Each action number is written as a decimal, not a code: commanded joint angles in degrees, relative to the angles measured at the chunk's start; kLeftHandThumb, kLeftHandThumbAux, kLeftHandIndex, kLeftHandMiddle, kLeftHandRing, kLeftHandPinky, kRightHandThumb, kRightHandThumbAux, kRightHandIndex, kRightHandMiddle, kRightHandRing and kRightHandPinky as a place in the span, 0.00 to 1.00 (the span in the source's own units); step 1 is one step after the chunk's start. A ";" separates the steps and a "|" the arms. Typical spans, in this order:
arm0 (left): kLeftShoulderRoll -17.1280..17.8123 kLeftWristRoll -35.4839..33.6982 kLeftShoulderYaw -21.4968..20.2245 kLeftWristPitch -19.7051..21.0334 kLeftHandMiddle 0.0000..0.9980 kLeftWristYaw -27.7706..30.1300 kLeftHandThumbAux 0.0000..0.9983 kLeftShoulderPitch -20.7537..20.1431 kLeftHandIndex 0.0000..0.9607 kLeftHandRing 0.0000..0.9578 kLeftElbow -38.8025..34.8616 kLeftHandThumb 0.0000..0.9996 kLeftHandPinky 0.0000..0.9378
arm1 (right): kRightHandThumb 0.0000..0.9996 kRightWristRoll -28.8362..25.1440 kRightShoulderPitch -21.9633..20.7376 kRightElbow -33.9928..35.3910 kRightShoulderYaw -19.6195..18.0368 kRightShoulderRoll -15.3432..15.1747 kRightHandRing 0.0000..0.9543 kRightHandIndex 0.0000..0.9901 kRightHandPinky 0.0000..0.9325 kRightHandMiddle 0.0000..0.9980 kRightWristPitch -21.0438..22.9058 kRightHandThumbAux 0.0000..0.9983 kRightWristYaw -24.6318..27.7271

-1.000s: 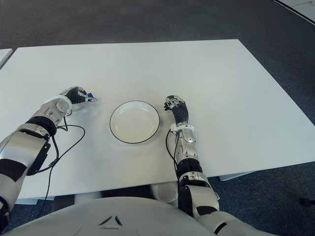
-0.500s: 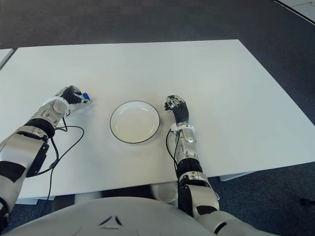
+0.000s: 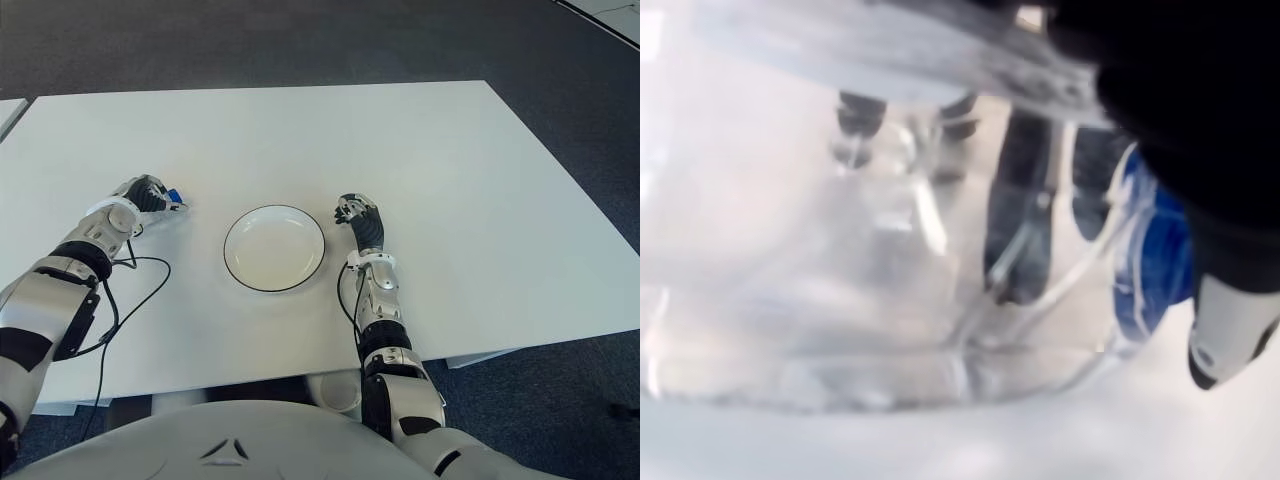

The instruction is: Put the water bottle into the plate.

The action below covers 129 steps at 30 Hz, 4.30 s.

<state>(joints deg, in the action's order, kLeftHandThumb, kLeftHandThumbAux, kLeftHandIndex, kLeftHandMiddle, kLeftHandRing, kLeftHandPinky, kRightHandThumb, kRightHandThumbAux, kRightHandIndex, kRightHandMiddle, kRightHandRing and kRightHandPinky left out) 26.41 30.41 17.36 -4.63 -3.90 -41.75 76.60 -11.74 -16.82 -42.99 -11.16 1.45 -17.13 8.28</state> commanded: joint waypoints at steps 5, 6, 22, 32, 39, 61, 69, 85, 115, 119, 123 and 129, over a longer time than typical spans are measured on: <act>1.13 3.97 5.02 0.11 0.52 4.55 0.67 0.73 0.40 0.64 1.38 0.84 0.60 | 0.71 -0.14 3.37 -3.95 -0.69 0.27 0.61 0.44 0.62 0.62 3.88 0.73 -1.14; 1.52 4.73 5.85 -0.15 0.52 5.10 0.67 0.22 0.40 0.63 1.24 0.84 0.57 | 0.71 -0.19 3.35 -3.99 -0.72 0.29 0.62 0.44 0.62 0.62 3.94 0.73 -1.10; 5.04 13.41 15.61 -2.18 0.30 5.85 0.49 -4.25 0.20 0.35 0.05 0.71 0.37 | 0.71 -0.14 3.28 -4.15 -0.68 0.65 0.61 0.44 0.61 0.62 4.06 0.73 -0.97; 8.86 19.12 21.30 -4.36 0.23 5.54 0.44 -7.24 0.09 0.28 -2.02 0.64 0.36 | 0.71 0.13 3.31 -4.25 -0.61 0.85 0.61 0.44 0.62 0.62 3.67 0.73 -1.22; 11.36 18.82 21.32 -5.72 0.24 6.67 0.39 -7.17 0.10 0.30 -2.37 0.67 0.34 | 0.71 -0.36 3.33 -4.17 -0.97 1.01 0.61 0.44 0.62 0.62 3.74 0.73 -0.91; 18.46 14.27 17.18 -9.21 0.14 25.22 0.40 -8.70 0.02 0.20 -6.37 0.46 0.28 | 0.71 -0.15 3.37 -4.13 -1.22 0.73 0.61 0.44 0.62 0.62 3.75 0.73 -0.24; 20.87 13.08 15.97 -9.40 0.14 30.55 0.38 -6.68 0.08 0.22 -9.46 0.40 0.33 | 0.71 0.00 3.40 -4.22 -1.08 0.53 0.61 0.44 0.62 0.62 3.54 0.73 0.28; 21.26 12.10 15.32 -9.81 0.12 31.25 0.40 -0.43 0.10 0.18 -7.65 0.33 0.31 | 0.71 0.45 2.97 -4.83 -1.18 0.40 0.61 0.44 0.61 0.61 3.79 0.73 -0.37; 9.28 7.06 11.64 -0.35 0.04 19.81 0.47 5.93 0.07 0.05 -2.17 0.10 0.13 | 0.71 1.04 2.80 -5.29 -0.96 0.52 0.61 0.44 0.63 0.62 2.81 0.73 -0.77; 7.82 5.74 10.58 0.31 0.06 17.87 0.49 7.11 0.12 0.09 -2.55 0.08 0.18 | 0.71 1.25 2.86 -5.29 -0.87 0.53 0.62 0.44 0.63 0.62 2.72 0.73 -1.04; 7.04 5.18 10.04 0.90 0.08 16.95 0.51 7.62 0.15 0.11 -2.66 0.07 0.21 | 0.71 1.32 2.90 -5.27 -0.79 0.55 0.62 0.44 0.63 0.62 2.63 0.73 -1.16; 4.68 3.93 8.66 2.32 0.12 15.20 0.56 8.15 0.19 0.15 -2.84 0.06 0.30 | 0.71 1.18 3.02 -5.16 -0.73 0.57 0.61 0.44 0.62 0.62 2.38 0.73 -1.13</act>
<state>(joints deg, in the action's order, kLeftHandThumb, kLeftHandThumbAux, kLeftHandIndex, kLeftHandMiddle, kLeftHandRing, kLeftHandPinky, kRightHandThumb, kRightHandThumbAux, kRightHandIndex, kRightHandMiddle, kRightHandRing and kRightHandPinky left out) 37.05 35.13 25.42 -1.94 9.62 -38.12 72.60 -11.01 -17.76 -44.91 -12.03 1.41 -17.46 8.19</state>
